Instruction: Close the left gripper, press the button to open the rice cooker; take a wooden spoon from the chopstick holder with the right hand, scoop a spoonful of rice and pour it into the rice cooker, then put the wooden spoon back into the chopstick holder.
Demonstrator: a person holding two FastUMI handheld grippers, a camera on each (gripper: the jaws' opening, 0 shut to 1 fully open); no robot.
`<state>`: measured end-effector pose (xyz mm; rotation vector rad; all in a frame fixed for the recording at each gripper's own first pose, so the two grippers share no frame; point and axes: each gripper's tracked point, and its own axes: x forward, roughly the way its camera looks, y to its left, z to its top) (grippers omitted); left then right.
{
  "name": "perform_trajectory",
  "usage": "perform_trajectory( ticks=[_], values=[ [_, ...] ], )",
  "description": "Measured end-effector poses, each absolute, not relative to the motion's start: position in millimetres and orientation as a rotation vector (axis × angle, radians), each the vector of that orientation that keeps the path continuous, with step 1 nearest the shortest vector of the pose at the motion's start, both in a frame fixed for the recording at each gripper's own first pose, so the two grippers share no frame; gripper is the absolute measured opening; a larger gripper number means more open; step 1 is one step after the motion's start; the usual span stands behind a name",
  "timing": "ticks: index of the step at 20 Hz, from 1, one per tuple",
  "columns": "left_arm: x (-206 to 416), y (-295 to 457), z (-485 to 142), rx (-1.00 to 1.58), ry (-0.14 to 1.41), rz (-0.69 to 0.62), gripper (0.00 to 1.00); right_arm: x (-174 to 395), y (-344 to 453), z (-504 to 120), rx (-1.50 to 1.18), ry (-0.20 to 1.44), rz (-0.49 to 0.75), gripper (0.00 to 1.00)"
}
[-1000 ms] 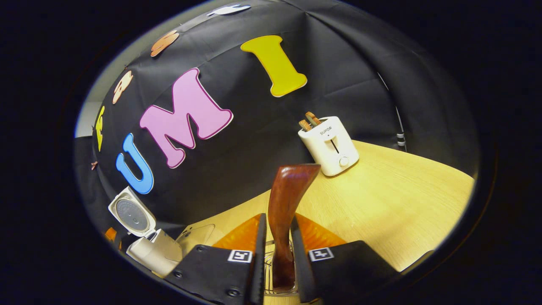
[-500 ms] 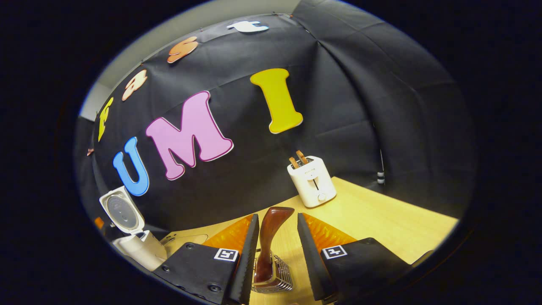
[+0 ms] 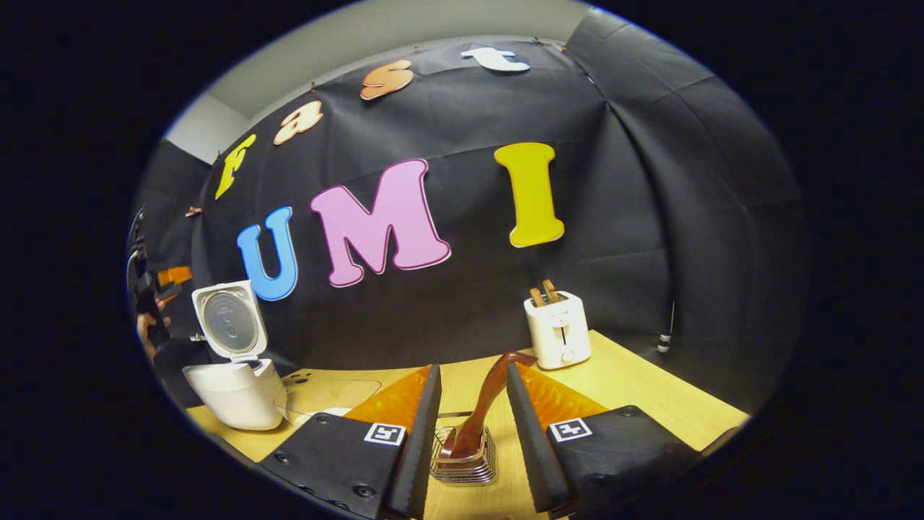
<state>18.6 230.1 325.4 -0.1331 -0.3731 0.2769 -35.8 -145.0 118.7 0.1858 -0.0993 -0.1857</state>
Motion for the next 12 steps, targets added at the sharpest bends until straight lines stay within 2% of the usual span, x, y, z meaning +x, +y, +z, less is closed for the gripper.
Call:
perform_trajectory(
  ticks=[4, 5, 6, 8, 9, 12],
  values=[
    [82, 281, 349, -0.062, -0.292, 0.398, 0.95, -47, -141, 128, 0.14, -0.131, -0.173, 0.57],
    [97, 296, 350, -0.072, -0.266, 0.432, 0.91, -51, -144, 131, 0.116, -0.141, -0.182, 0.58],
    [113, 309, 350, -0.084, -0.246, 0.455, 0.95, -54, -148, 135, 0.082, -0.156, -0.202, 0.44],
    [135, 330, 353, -0.088, -0.228, 0.502, 0.95, -64, -155, 146, -0.006, -0.201, -0.249, 0.77],
    [143, 339, 356, -0.078, -0.225, 0.527, 0.95, -69, -157, 150, -0.044, -0.214, -0.266, 0.63],
    [165, 355, 346, -0.098, -0.176, 0.57, 0.95, -76, -161, 149, -0.059, -0.212, -0.292, 0.68]
  ],
)
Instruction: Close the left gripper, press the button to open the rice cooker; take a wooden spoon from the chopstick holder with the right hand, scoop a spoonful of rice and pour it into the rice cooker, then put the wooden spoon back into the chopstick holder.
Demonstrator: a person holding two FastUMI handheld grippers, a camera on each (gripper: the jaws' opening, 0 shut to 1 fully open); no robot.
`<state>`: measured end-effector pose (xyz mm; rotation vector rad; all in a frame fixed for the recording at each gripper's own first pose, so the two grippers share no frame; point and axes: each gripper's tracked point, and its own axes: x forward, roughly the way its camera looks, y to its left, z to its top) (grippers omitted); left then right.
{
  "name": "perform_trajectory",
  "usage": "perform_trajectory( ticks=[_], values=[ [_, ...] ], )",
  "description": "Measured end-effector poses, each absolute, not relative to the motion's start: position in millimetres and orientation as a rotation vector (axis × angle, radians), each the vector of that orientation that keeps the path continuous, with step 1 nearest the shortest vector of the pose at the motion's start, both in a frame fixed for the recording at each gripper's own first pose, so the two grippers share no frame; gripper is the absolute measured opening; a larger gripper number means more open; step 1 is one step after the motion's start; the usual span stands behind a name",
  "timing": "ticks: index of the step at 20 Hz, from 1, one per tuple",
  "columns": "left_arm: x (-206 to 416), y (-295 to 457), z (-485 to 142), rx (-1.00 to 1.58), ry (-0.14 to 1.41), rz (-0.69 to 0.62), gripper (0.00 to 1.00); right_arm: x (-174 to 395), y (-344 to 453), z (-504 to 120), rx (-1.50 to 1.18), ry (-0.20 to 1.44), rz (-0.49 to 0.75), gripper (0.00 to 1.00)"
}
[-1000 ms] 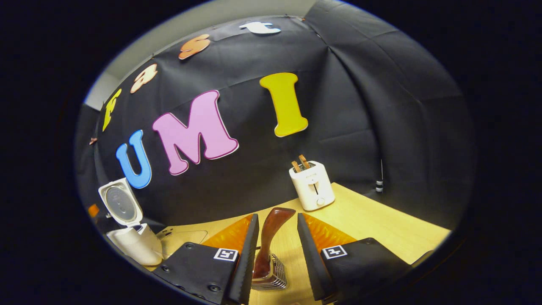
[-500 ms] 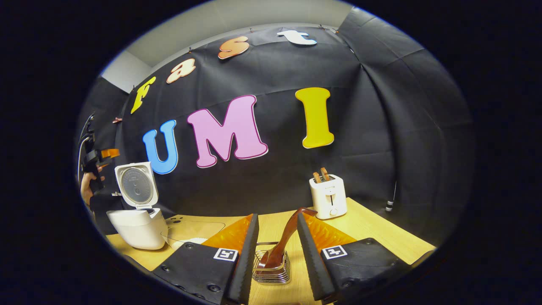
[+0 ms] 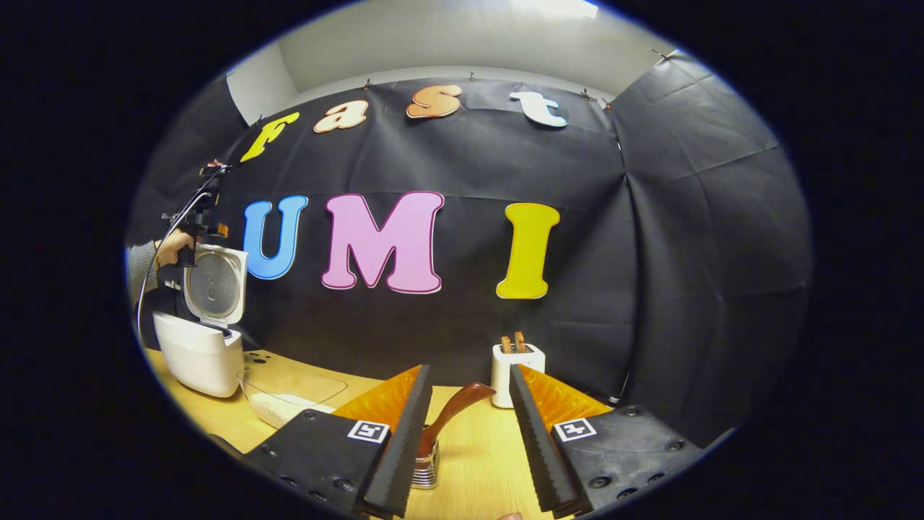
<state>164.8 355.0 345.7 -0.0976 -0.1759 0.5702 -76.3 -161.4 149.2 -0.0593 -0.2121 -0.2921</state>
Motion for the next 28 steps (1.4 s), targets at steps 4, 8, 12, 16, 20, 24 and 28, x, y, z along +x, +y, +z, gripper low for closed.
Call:
perform_trajectory(
  ticks=[4, 8, 12, 16, 20, 24, 28],
  values=[
    [173, 373, 334, -0.053, -0.12, 0.642, 0.95, -84, -158, 151, -0.048, -0.232, -0.295, 0.89],
    [163, 359, 322, 0.025, -0.056, 0.634, 0.98, -83, -152, 152, -0.047, -0.243, -0.273, 0.9],
    [125, 318, 309, 0.049, -0.075, 0.539, 0.99, -85, -151, 153, -0.036, -0.258, -0.256, 0.9],
    [79, 271, 275, 0.068, -0.088, 0.448, 0.99, -86, -150, 150, -0.03, -0.247, -0.239, 0.9],
    [38, 228, 212, 0.035, -0.053, 0.373, 0.97, -93, -141, 157, 0.011, -0.259, -0.198, 0.9],
    [39, 202, 145, -0.078, 0.112, 0.277, 0.98, -105, -135, 171, 0.003, -0.301, -0.181, 0.9],
    [40, 201, 120, -0.046, 0.238, 0.296, 0.96, -114, -133, 179, 0.023, -0.328, -0.163, 0.89]
  ],
)
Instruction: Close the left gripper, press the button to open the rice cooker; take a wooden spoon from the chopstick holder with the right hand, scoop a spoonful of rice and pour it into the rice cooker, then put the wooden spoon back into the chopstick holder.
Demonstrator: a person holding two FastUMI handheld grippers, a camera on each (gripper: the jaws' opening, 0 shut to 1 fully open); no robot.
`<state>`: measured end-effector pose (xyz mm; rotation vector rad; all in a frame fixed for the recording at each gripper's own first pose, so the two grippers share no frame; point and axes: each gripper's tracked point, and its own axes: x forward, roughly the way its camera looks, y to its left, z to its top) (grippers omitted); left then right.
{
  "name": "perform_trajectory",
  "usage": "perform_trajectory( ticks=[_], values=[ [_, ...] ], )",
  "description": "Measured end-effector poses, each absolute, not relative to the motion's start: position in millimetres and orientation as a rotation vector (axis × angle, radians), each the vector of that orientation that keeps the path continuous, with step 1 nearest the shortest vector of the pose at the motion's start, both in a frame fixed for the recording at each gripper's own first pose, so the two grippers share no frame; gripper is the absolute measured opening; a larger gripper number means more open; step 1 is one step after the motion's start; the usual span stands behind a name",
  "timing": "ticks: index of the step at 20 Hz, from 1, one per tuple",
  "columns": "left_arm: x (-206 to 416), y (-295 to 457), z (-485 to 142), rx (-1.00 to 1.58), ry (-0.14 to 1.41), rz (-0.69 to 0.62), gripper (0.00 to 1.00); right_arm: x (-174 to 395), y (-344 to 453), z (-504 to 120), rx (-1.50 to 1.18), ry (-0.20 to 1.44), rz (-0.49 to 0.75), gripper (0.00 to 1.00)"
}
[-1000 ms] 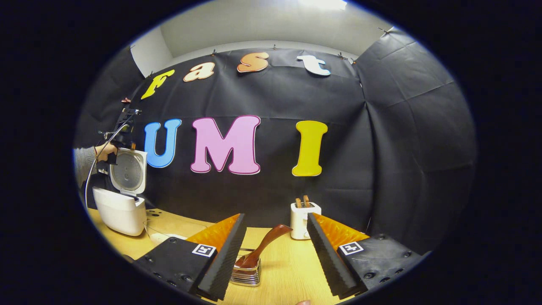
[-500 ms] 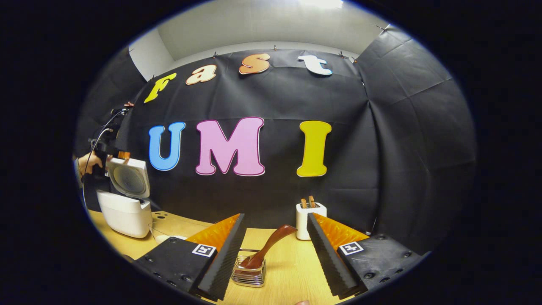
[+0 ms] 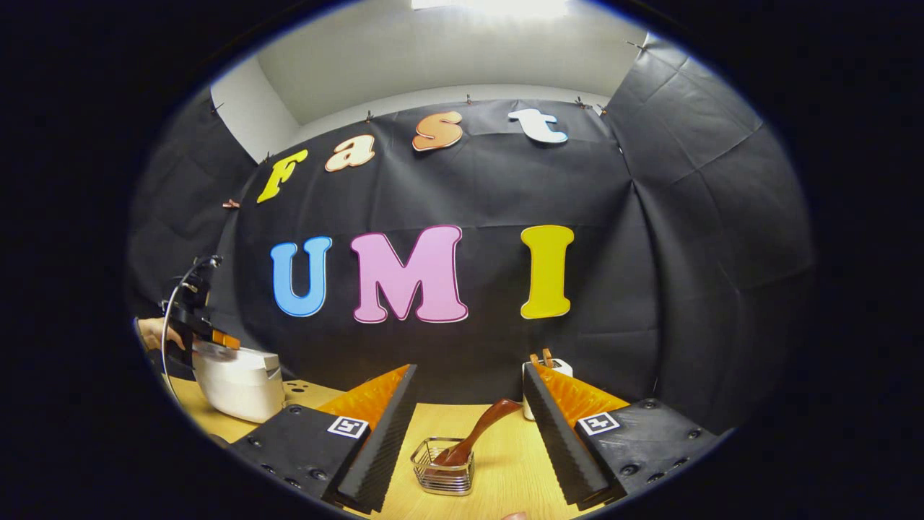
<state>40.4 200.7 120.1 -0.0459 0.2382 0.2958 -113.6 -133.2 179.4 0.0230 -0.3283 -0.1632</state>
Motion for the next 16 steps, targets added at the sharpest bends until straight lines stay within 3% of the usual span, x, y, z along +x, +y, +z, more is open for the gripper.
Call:
perform_trajectory(
  ticks=[5, 16],
  values=[
    [36, 196, 97, -0.049, 0.36, 0.287, 0.99, -108, -139, 175, 0.053, -0.314, -0.164, 0.88],
    [26, 168, 100, 0.0, 0.382, 0.197, 1.0, -108, -126, 176, 0.059, -0.312, -0.132, 0.88]
  ],
)
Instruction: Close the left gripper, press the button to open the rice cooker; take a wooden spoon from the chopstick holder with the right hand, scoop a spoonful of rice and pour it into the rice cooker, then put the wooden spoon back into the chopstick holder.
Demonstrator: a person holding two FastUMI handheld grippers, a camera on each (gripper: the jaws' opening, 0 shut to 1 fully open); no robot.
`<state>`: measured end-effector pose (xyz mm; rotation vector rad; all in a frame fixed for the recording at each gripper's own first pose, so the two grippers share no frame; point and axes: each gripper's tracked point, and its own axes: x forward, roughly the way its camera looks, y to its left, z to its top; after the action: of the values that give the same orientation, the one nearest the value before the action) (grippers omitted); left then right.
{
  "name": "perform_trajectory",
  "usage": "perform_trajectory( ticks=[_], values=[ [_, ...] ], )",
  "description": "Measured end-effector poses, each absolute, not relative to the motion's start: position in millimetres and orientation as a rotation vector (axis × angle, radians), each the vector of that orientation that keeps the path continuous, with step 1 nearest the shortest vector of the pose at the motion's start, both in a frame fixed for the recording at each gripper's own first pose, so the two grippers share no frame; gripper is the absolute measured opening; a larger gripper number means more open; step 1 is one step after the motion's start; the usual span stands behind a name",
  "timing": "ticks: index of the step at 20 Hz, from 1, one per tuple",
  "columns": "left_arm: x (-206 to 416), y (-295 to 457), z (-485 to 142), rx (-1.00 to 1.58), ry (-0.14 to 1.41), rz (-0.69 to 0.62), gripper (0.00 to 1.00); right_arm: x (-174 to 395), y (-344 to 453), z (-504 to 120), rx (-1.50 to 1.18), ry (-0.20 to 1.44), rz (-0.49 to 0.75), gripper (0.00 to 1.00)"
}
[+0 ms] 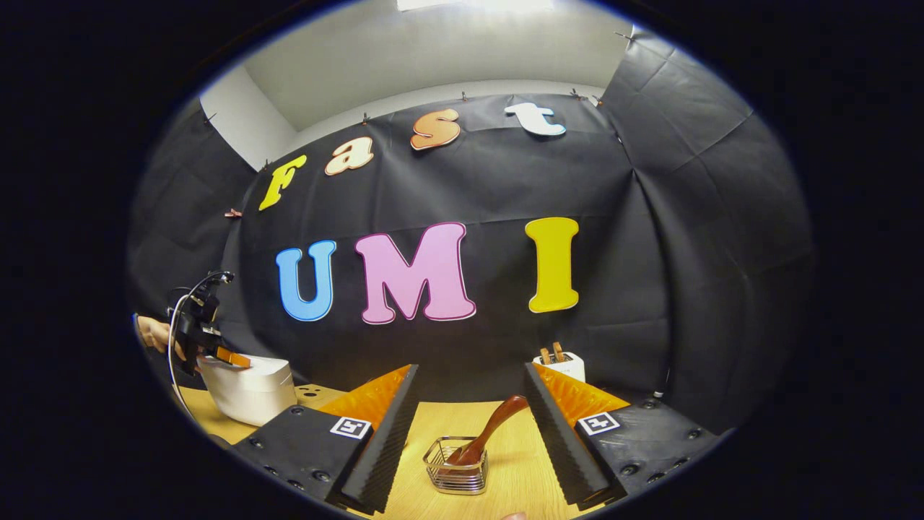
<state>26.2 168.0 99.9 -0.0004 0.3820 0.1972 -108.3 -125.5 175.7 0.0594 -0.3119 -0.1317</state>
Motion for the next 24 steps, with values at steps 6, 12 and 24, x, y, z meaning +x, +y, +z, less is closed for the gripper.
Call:
perform_trajectory(
  ticks=[6, 12, 24],
  values=[
    [21, 200, 143, 0.233, 0.206, 0.344, 0.97, -106, -129, 174, 0.038, -0.313, -0.151, 0.88],
    [-17, 151, 184, 0.094, -0.062, 0.273, 0.97, -94, -106, 166, -0.011, -0.306, -0.131, 0.88],
    [-41, 44, 71, -0.044, -0.108, 0.044, 0.98, -73, -29, 139, -0.088, -0.306, -0.023, 0.92]
  ],
)
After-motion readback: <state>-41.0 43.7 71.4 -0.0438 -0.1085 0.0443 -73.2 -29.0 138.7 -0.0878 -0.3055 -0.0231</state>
